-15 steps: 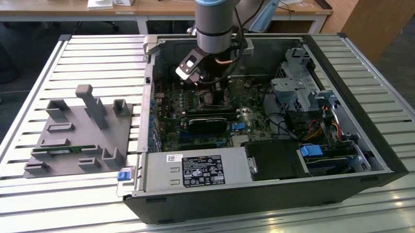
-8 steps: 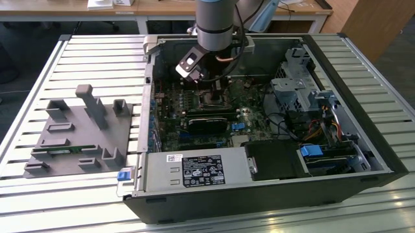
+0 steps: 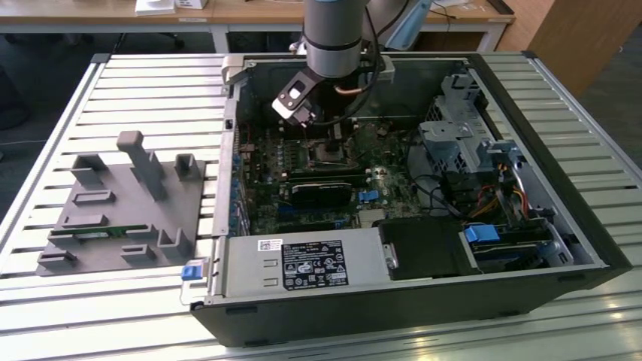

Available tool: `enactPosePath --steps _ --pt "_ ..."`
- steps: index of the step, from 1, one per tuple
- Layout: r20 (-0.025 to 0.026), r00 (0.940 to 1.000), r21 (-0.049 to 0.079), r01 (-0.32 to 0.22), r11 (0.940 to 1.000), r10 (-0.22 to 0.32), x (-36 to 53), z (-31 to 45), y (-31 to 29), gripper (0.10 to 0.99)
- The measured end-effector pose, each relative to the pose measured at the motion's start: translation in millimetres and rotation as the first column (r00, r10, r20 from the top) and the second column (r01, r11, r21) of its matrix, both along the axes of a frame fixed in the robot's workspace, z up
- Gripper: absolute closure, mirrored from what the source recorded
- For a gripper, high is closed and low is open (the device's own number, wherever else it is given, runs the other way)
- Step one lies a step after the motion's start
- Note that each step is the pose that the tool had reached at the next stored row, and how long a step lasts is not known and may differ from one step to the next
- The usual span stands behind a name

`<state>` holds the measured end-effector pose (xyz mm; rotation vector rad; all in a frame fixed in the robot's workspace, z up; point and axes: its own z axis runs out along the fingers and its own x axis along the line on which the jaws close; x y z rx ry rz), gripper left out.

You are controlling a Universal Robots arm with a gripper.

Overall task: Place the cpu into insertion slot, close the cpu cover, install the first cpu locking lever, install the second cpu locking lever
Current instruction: 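Place the cpu into insertion slot, then close the cpu cover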

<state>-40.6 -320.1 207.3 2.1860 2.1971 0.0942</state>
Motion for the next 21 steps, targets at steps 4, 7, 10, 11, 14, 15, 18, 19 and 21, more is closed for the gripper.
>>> enactPosePath --steps 4,7,10,11,14,15,18,19,21 --pt "-0.0009 1.0000 0.002 0.001 1.0000 -0.001 0.1 1.8 0.0 0.980" --pt "-0.0011 1.0000 0.001 0.001 1.0000 -0.001 0.0 2.2 0.0 0.980" --pt "-0.0010 1.0000 0.001 0.001 1.0000 -0.001 0.0 2.9 0.0 0.980" --pt "-0.0010 1.0000 0.002 0.001 1.0000 -0.001 0.0 3.2 0.0 0.980" --pt "-0.0010 1.0000 0.002 0.002 1.0000 -0.002 0.1 5.0 0.0 0.980" --pt "-0.0011 1.0000 0.002 0.002 1.0000 -0.002 0.1 5.9 0.0 0.980" --pt "-0.0013 1.0000 0.002 0.002 1.0000 -0.002 0.1 9.3 0.0 0.980" --pt "-0.0013 1.0000 0.002 0.002 1.0000 -0.002 0.1 10.5 0.0 0.980" --pt "-0.0014 1.0000 0.002 0.002 1.0000 -0.002 0.1 13.3 0.0 0.980"
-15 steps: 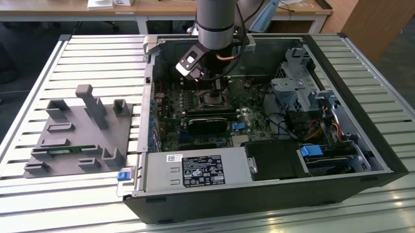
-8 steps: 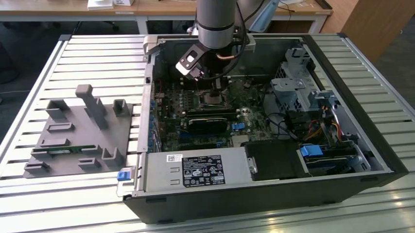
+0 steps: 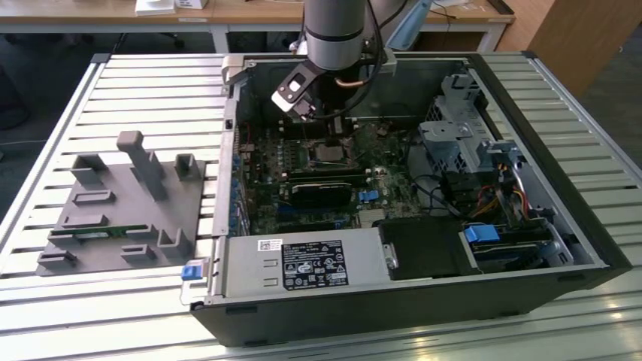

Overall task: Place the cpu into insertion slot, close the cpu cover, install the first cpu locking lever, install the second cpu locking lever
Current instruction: 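Close the cpu cover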

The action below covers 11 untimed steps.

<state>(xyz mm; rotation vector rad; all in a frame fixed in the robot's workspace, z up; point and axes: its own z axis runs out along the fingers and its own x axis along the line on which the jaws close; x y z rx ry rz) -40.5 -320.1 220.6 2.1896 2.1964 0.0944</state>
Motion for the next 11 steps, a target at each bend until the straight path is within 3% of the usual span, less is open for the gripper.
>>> enactPosePath --steps 4,11 --pt "-0.0001 1.0000 0.001 0.000 1.0000 0.000 0.0 5.4 0.0 0.980" --pt "-0.0003 1.0000 0.002 0.001 1.0000 -0.001 0.0 5.6 -5.2 0.980"
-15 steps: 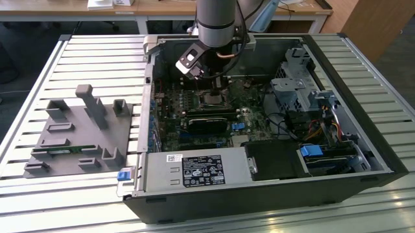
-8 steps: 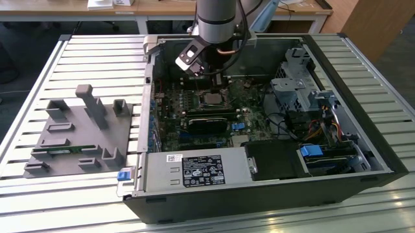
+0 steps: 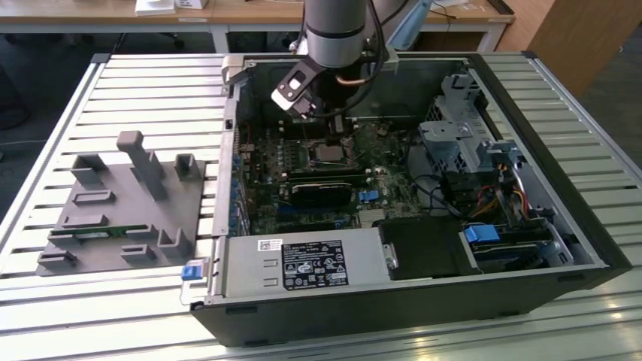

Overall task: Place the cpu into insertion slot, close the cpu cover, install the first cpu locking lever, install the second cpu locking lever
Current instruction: 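Close the cpu cover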

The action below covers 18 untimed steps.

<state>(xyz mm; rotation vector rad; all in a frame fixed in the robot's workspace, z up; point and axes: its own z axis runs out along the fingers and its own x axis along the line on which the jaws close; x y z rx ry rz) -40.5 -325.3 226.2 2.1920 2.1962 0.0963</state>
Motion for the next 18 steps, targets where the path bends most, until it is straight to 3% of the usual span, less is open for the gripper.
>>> enactPosePath --steps 5,10,12,18 --pt "-0.0010 1.0000 0.001 0.000 1.0000 0.000 0.7 0.0 -4.5 0.980" --pt "-0.0079 1.0000 0.006 0.000 1.0000 0.000 6.8 0.1 -4.9 0.980" --pt "-0.0083 1.0000 0.006 0.000 1.0000 0.000 6.9 0.9 -4.9 0.980" --pt "-0.0082 1.0000 0.007 0.000 1.0000 0.000 7.0 12.2 -4.9 0.980"
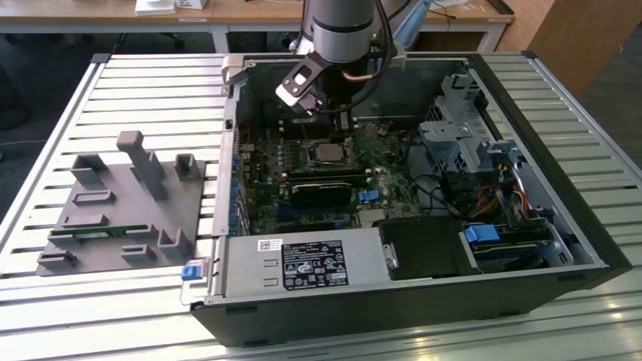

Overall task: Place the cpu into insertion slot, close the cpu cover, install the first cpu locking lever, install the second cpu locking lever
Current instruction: 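Close the cpu cover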

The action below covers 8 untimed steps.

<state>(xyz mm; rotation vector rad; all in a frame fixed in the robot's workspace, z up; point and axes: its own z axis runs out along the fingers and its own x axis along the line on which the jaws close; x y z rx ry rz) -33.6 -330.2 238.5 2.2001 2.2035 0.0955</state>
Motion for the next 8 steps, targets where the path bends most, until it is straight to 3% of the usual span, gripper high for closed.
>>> enactPosePath --steps 4,8 --pt "-0.0007 1.0000 0.001 0.000 1.0000 0.000 0.3 3.7 -0.2 0.980" --pt "-0.0081 1.0000 0.005 0.000 1.0000 0.000 6.1 3.8 -0.7 0.980"
